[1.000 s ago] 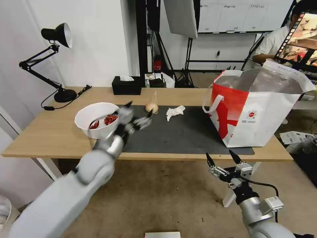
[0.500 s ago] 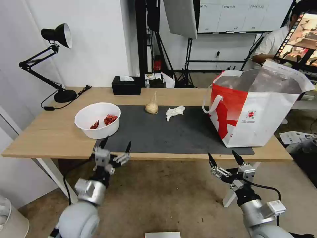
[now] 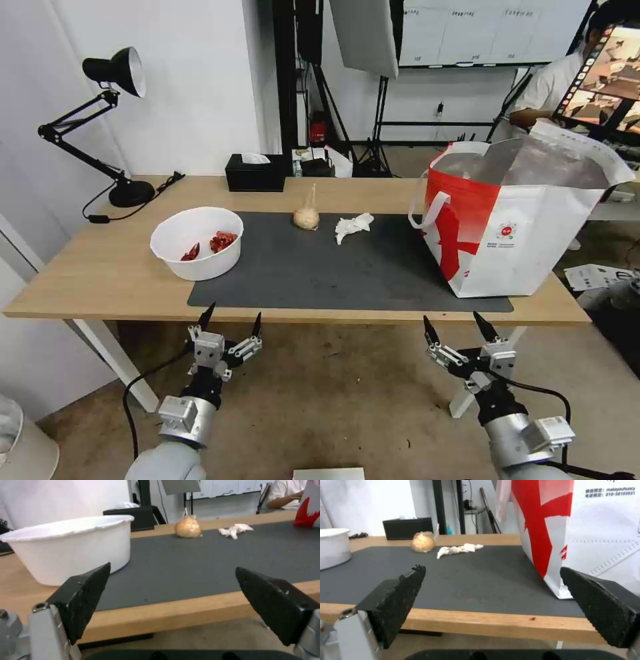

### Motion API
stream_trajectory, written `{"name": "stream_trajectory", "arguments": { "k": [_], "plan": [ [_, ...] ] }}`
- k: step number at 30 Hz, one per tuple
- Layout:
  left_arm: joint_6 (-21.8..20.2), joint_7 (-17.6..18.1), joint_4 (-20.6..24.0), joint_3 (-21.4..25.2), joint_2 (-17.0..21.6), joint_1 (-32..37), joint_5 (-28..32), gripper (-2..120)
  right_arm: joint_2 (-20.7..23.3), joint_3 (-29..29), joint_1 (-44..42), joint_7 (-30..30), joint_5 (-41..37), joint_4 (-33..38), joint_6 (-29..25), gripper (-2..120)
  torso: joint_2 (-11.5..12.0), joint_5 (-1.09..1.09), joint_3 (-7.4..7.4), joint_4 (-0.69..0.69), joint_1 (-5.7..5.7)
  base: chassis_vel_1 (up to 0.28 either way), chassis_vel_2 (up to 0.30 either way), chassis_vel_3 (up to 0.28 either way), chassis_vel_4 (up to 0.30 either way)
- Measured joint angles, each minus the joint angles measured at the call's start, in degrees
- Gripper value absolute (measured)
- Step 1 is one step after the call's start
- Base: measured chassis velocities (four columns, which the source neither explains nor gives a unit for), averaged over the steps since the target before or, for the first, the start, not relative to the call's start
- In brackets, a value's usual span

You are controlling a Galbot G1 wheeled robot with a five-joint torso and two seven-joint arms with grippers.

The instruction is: Pick up the trash from the table and place it into the takeout bag.

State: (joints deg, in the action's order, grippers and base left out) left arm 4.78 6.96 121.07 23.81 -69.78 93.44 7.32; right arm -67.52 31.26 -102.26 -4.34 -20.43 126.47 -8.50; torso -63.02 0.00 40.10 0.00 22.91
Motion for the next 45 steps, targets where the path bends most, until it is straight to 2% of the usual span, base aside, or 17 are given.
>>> {"name": "stream_trajectory", "arguments": {
  "k": [8, 30, 32, 34, 37, 38, 39, 40, 42, 43, 45],
  "plan": [
    [-1.3, -0.1, 0.1, 0.1, -0.2, 0.2, -0.1, 100, -0.5, -0.4, -0.5, 0.0, 0.6, 0.0, 1.4, 100, 0.0, 0.00, 0.00, 0.00, 0.00, 0.000, 0.000, 0.000, 0.000],
    [-1.6, -0.2, 0.0, 0.0, 0.0, -0.3, 0.1, 100, -0.5, -1.4, 0.0, 0.0, 0.5, -0.5, 2.8, 100, 0.0, 0.00, 0.00, 0.00, 0.00, 0.000, 0.000, 0.000, 0.000],
    [-1.6, -0.2, 0.1, 0.2, 0.2, -0.5, 0.3, 100, 1.0, -2.7, 1.6, -0.3, -3.7, 0.2, 4.9, 100, 0.0, 0.00, 0.00, 0.00, 0.00, 0.000, 0.000, 0.000, 0.000],
    [-1.6, -0.2, 0.1, 0.2, 0.2, -0.5, 0.3, 100, 1.3, -2.9, 1.9, -0.4, -4.5, 0.4, 5.4, 100, 0.0, 0.00, 0.00, 0.00, 0.00, 0.000, 0.000, 0.000, 0.000],
    [-1.7, -0.2, 0.1, 0.3, 0.3, -0.9, 0.5, 100, 4.5, -5.9, 6.1, -1.7, -14.1, 1.7, 9.1, 100, 0.0, 0.00, 0.00, -0.01, 0.00, 0.000, 0.000, 0.000, 0.000],
    [-1.7, -0.1, 0.1, 0.3, 0.3, -1.0, 0.5, 100, 6.9, -8.4, 9.9, -2.2, -19.7, 1.8, 10.6, 100, 0.0, 0.00, 0.00, -0.01, 0.00, 0.000, 0.000, 0.000, 0.000],
    [-1.7, -0.1, 0.1, 0.3, 0.3, -1.0, 0.5, 100, 6.9, -8.4, 9.9, -2.2, -19.7, 1.8, 10.6, 100, 0.0, 0.00, 0.00, -0.01, 0.00, 0.000, 0.000, 0.000, 0.000],
    [-1.7, -0.1, 0.1, 0.3, 0.2, -1.0, 0.5, 100, 9.0, -10.4, 13.6, -2.5, -24.0, 1.7, 11.3, 100, 0.0, 0.00, 0.00, 0.00, 0.00, 0.000, 0.000, 0.000, 0.000],
    [-1.7, -0.1, 0.1, 0.3, 0.1, -1.0, 0.5, 100, 10.1, -11.5, 15.6, -2.5, -26.1, 1.5, 11.4, 100, 0.0, -0.01, 0.00, 0.01, 0.00, 0.000, 0.000, 0.000, 0.000],
    [-1.7, -0.1, 0.1, 0.3, -0.1, -1.0, 0.5, 100, 12.7, -14.2, 20.6, -2.5, -31.0, 0.2, 11.7, 100, 0.0, 0.00, 0.01, 0.02, 0.01, 0.000, 0.000, 0.000, 0.000],
    [-1.7, -0.1, 0.4, 0.5, -0.4, -0.9, 0.5, 100, 15.6, -18.0, 27.4, -3.7, -34.7, -2.5, 11.8, 100, 0.0, -0.01, 0.01, 0.01, 0.01, 0.000, 0.000, 0.000, 0.000]
  ]
}}
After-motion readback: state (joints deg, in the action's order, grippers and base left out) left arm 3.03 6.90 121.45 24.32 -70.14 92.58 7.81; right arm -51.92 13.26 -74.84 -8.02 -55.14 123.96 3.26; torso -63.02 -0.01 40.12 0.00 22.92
